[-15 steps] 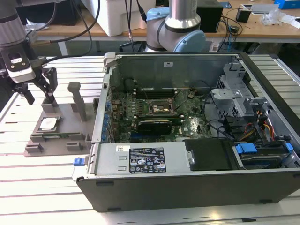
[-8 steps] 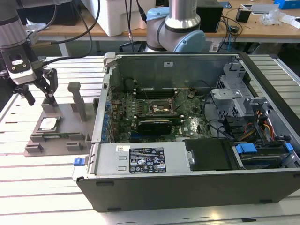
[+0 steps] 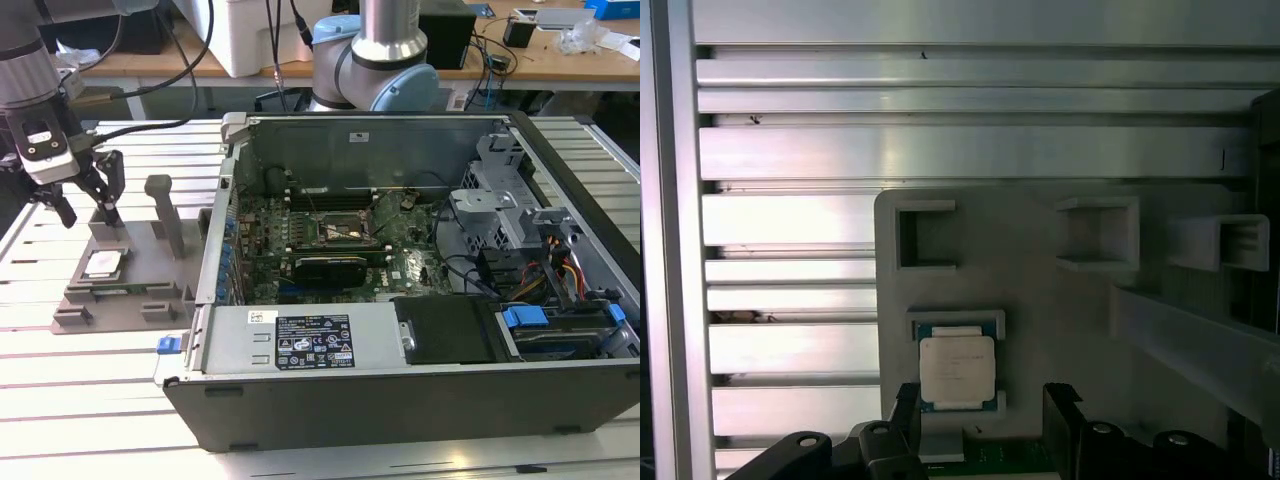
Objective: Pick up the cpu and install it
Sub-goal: 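Pick up the cpu and move it towards the insertion slot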
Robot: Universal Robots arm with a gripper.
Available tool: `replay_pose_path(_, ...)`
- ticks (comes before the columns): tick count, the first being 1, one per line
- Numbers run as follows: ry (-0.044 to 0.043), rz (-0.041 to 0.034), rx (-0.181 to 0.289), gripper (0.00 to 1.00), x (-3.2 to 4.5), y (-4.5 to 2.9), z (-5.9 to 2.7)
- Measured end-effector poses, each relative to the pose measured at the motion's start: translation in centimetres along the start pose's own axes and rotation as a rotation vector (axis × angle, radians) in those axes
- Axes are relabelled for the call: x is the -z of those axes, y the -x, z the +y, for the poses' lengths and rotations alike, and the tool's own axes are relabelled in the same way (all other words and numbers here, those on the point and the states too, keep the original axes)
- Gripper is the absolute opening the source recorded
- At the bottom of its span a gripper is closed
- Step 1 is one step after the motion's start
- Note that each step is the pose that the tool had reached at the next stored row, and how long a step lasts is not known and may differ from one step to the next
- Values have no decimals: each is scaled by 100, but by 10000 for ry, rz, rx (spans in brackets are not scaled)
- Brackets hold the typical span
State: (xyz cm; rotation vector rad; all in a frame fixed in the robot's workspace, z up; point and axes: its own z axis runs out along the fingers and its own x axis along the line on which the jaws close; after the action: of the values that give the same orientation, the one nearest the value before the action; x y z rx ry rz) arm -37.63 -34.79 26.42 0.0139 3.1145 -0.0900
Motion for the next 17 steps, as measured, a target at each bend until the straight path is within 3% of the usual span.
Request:
replay_pose_path(10,0,0,1,60,-42,-1,2)
replay_pose_path(17,0,1,1,60,-117,-3,7)
